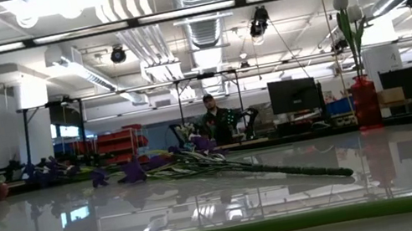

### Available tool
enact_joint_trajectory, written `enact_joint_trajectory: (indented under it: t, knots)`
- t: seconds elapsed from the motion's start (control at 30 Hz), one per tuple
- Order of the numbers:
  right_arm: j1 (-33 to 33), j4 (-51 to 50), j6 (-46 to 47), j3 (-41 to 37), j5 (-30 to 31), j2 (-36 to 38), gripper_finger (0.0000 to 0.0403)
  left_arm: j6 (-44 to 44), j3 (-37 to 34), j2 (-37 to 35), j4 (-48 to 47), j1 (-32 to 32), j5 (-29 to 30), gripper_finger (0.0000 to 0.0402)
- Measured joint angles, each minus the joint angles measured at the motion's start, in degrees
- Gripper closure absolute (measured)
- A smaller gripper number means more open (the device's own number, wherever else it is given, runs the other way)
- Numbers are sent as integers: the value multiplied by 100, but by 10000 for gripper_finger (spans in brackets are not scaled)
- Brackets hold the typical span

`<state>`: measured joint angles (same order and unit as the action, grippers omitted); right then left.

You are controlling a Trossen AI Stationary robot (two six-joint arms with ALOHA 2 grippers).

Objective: Sort flowers into vase by color
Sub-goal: Put the top white tulip into the red flower vase

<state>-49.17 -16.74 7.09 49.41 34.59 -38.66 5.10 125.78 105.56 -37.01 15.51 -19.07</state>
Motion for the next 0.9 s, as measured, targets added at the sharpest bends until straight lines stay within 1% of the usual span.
enact_joint_trajectory:
  t: [0.2,0.33,0.47,0.63,0.9]
  knots:
    - [0,223,92,-173,13,28,390,44,-2,-64,-66,0,0,208]
    - [0,209,208,-241,193,46,390,46,-2,-128,-85,9,0,208]
    - [0,206,210,-300,199,57,387,46,-2,-146,-126,15,0,208]
    - [0,162,432,-381,192,29,364,44,-2,-146,-145,15,2,208]
    - [0,-119,611,-392,140,35,309,44,-2,-146,-143,15,0,208]
